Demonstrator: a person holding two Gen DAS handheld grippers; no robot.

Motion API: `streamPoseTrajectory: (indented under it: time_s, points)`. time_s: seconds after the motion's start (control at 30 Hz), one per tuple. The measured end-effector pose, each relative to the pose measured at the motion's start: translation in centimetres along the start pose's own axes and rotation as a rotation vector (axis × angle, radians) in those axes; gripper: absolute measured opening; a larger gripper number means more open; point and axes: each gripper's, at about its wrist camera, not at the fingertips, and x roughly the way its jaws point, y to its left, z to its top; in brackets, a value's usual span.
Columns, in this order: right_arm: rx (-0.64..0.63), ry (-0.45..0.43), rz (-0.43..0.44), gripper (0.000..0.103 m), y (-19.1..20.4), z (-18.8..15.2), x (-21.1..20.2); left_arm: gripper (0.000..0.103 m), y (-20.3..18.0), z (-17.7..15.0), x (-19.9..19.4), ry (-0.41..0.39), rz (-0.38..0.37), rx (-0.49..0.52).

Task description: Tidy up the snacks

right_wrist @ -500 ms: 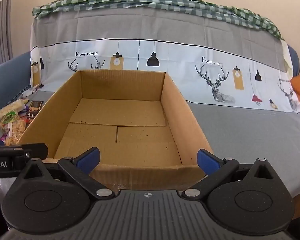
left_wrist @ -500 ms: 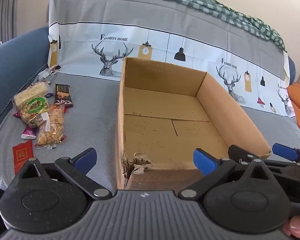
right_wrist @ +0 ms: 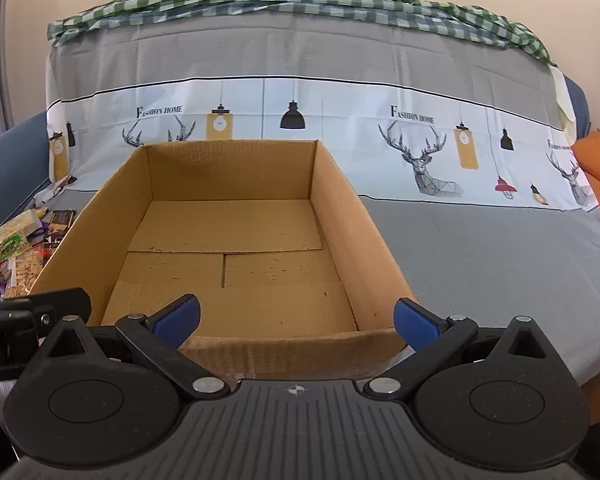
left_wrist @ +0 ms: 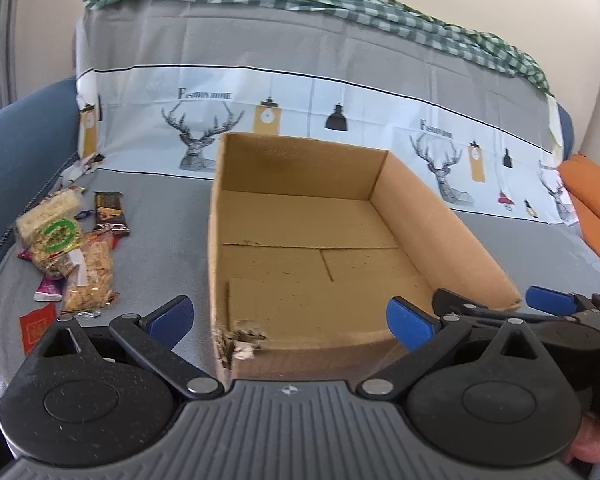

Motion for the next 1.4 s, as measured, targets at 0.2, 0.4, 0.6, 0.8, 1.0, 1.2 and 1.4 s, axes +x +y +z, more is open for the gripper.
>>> streamPoseTrajectory:
  time_s: [0.2, 0.4, 0.6, 0.8, 1.0, 1.2, 1.4]
  points:
    - [-0.001, -0.022, -0.008, 0.102, -0.31, -0.34, -0.46, 0.103, -0.12, -0.19, -0.02, 0.002, -0.022, 0.002]
    - [0.031, -0.018, 0.013, 0.102, -0.47, -0.14, -0.27, 0.103, 0.18, -0.3, 0.28, 0.02, -0.013, -0.004]
    - [0.027, -0.033, 0.034, 0.102, -0.17, -0.06, -0.05, 0.103, 0.71, -0.19, 0.26, 0.019, -0.011, -0.019]
    - [0.028, -0.03, 0.029, 0.102, -0.16, 0.01, -0.07, 0.103, 0.44, -0.16, 0.35, 0.023, -0.014, -0.017]
    - [0.017, -0.026, 0.022, 0.102, -0.16, 0.09, -0.08, 0.103, 0.29, -0.16, 0.31, 0.023, -0.015, -0.016]
    - [0.015, -0.026, 0.019, 0.102, -0.04, 0.06, -0.11, 0.103, 0.34, -0.13, 0.32, 0.024, -0.016, -0.017]
    - [0.024, -0.029, 0.025, 0.102, -0.12, 0.07, -0.18, 0.103, 0.35, -0.13, 0.3, 0.022, -0.019, -0.018]
